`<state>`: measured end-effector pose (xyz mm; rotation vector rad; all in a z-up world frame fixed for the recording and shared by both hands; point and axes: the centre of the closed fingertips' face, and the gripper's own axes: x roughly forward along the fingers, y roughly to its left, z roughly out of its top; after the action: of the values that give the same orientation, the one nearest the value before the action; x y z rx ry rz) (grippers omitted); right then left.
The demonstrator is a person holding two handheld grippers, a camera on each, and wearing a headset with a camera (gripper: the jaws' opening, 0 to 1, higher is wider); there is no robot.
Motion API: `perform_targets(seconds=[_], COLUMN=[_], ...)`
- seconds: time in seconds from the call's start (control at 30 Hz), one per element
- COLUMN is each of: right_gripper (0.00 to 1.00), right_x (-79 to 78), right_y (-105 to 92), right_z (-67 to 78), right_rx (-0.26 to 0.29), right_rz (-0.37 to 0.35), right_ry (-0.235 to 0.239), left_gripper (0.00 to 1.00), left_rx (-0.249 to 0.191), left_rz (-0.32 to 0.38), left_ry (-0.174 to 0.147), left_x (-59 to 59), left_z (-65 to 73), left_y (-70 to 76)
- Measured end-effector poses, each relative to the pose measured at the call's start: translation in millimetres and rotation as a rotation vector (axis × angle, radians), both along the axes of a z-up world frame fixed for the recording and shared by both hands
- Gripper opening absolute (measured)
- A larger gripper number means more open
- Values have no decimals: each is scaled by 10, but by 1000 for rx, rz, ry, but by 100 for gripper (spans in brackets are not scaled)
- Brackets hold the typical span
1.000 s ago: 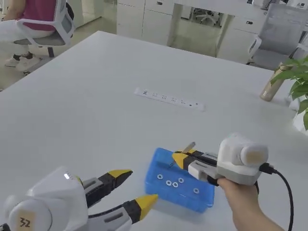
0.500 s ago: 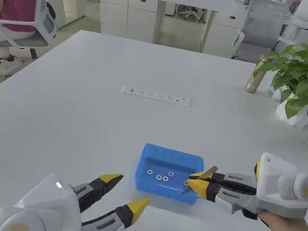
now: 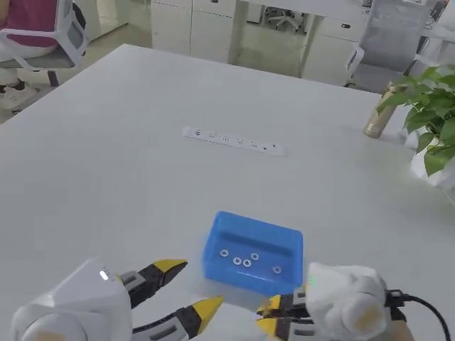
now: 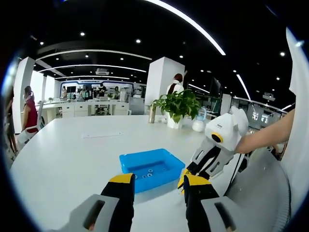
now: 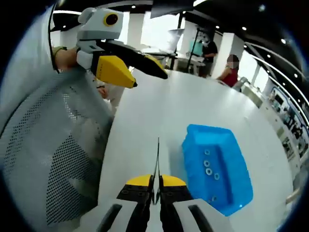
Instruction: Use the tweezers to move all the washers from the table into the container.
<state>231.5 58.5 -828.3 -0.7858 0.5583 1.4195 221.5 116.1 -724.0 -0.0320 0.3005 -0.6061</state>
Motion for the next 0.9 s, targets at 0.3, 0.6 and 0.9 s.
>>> perform_targets(seconds=[0.3, 0.6, 0.9], right_gripper=[2, 3, 4], right_x=[-51, -75, 38], right_y=[285, 278, 128], right_z=[-381, -343, -332], right_rx=[-91, 89, 284], right_rz=[145, 61, -103], right_ry=[-68, 93, 240], left_gripper=[40, 40, 39], left_rx=[-7, -3, -8], left_rz=[2, 5, 5], left_ry=[7, 9, 17], left_x=[8, 19, 24], left_z=[-19, -33, -49], left_y=[8, 13, 19])
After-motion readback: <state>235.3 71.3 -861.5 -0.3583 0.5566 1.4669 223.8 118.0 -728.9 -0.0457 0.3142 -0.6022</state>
